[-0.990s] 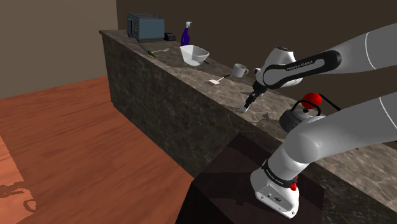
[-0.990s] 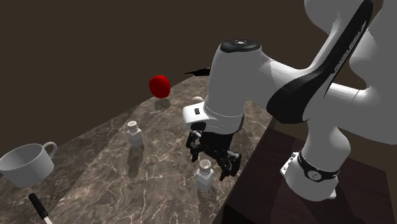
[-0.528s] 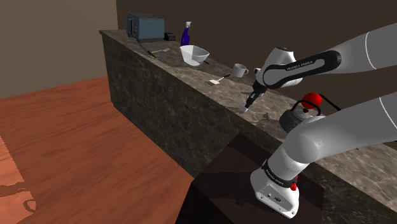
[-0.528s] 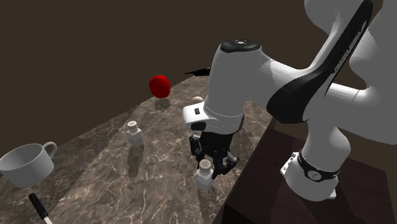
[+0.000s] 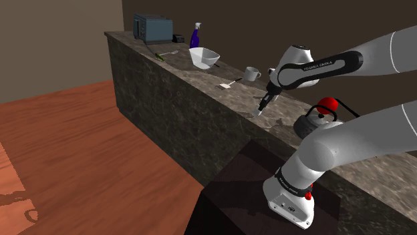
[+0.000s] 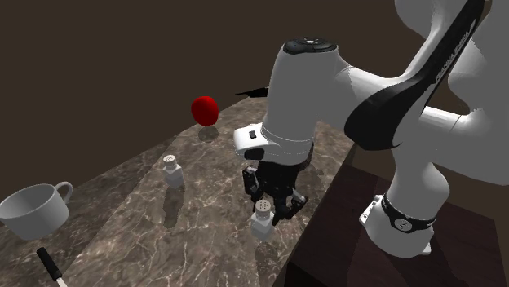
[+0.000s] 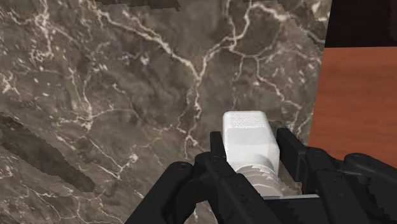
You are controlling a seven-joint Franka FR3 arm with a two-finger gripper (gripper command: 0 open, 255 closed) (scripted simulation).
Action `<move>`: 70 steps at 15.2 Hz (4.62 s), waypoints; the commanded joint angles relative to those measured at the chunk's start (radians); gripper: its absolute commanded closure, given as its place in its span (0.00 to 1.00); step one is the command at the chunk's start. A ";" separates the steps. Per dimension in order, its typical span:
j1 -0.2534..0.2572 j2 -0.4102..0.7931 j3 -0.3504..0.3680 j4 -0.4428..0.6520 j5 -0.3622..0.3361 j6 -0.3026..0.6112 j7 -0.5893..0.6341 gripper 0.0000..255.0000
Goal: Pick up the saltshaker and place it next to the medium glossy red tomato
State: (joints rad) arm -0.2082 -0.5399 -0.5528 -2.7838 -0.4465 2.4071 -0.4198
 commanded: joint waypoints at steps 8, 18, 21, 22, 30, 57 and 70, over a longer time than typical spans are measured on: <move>-0.002 -0.094 0.042 0.065 0.027 -0.159 -0.012 1.00; 0.006 -0.157 0.086 0.161 0.063 -0.317 -0.023 1.00; 0.009 -0.169 0.098 0.193 0.074 -0.361 -0.026 1.00; 0.010 -0.172 0.102 0.204 0.077 -0.375 -0.027 1.00; 0.020 -0.188 0.130 0.300 0.103 -0.486 -0.037 1.00; 0.002 -0.045 -0.458 0.675 -0.022 -0.521 -0.650 1.00; 0.532 0.031 -1.147 1.138 0.002 -0.582 -0.942 1.00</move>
State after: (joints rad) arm 0.2530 -0.4914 -1.6302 -1.6983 -0.4300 1.8402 -1.3478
